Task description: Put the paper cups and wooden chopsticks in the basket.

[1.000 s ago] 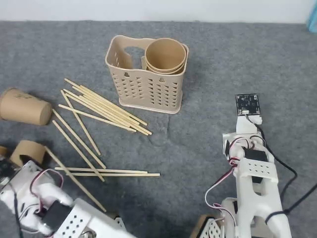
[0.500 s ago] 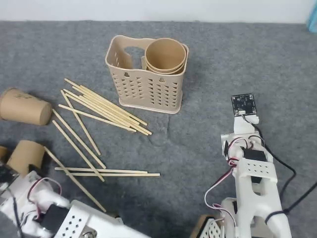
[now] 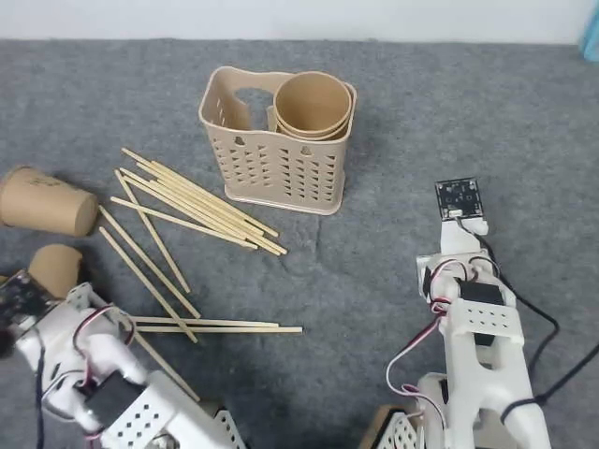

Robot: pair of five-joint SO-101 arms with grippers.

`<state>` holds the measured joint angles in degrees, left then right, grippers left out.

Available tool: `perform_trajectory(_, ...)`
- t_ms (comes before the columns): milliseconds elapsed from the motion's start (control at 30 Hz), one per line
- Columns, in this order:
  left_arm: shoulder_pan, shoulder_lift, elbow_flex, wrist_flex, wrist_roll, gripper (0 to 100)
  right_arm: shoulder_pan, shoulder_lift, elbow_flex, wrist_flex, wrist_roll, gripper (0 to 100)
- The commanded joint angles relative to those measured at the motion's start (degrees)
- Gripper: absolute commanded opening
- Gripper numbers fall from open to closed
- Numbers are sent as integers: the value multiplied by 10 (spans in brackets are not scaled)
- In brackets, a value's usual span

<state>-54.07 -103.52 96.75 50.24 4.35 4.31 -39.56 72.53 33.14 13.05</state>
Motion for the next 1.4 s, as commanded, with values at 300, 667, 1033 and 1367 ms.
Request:
perform_trajectory(300,62,-5,-2,-14,6,297,-3,-26,-3,6,8,91)
perform_trajectory(667,62,210,-102,-61,-20,297,-3,-25,-3,7,8,91)
perform_trajectory(1033,58,632,-339,-171,-17,297,-3,-27,-4,13,8,91)
perform_trajectory(1367,59,866,-539,-134,-19,114,-3,-22,-4,2,8,91)
